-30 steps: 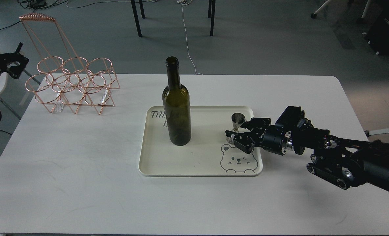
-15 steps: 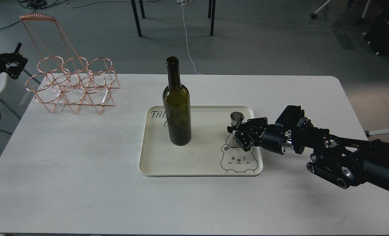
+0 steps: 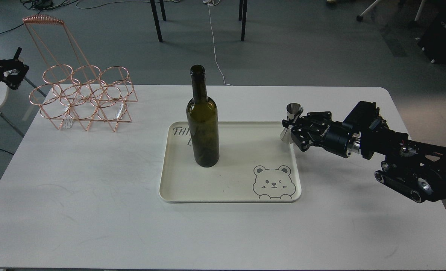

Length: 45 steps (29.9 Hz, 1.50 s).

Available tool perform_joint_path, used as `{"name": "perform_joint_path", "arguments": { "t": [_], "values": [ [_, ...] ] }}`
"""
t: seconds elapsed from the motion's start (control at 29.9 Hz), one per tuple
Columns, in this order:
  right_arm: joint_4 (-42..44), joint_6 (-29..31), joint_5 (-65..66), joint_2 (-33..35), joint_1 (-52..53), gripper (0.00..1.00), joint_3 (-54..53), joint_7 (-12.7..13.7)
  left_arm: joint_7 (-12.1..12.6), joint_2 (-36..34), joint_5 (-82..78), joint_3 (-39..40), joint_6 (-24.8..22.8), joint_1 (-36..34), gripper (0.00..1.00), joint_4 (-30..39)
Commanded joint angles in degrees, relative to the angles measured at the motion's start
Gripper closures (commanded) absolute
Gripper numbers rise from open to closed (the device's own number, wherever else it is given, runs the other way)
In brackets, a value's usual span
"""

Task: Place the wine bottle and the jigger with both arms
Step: 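Lift the jigger with the right gripper and carry it off the tray, then set the jigger on the table beside the tray and withdraw the right gripper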

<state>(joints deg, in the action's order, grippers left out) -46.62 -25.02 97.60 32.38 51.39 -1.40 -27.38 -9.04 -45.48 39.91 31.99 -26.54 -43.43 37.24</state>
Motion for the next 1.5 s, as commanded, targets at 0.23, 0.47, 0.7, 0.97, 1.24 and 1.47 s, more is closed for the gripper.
{"name": "perform_joint_path", "arguments": {
  "t": [0.23,0.47,0.7,0.97,1.24,1.47],
  "values": [
    [0.8,-3.0,-9.2,8.6,-9.5,0.95,-1.8,0.9,0.0,-0.4,-0.1,-0.1,0.4,0.0,0.02,1.1],
    [3.5,-3.0,-10.3,8.2,-13.1,0.92,-1.9,0.8,0.0,-0.3,-0.1,-0.1,0.5,-0.1,0.02,1.3],
    [3.6,-3.0,-11.7,7.9,-13.5,0.82,-1.7,0.7,0.0,-0.4,-0.1,-0.1,0.4,-0.1,0.02,1.3],
    [3.6,-3.0,-11.8,5.7,-14.7,0.76,-1.9,0.7,0.0,-0.5,-0.1,-0.1,0.5,-0.1,0.02,1.3],
    [3.2,-3.0,-11.8,6.3,-15.6,0.48,-1.9,0.3,0.0,-0.5,-0.1,-0.1,0.5,-0.1,0.02,1.3],
    [-0.8,-3.0,-12.3,11.2,-16.4,0.29,-1.2,-0.6,0.0,-2.1,-0.1,-0.1,0.6,-0.1,0.02,2.9]
  ]
}}
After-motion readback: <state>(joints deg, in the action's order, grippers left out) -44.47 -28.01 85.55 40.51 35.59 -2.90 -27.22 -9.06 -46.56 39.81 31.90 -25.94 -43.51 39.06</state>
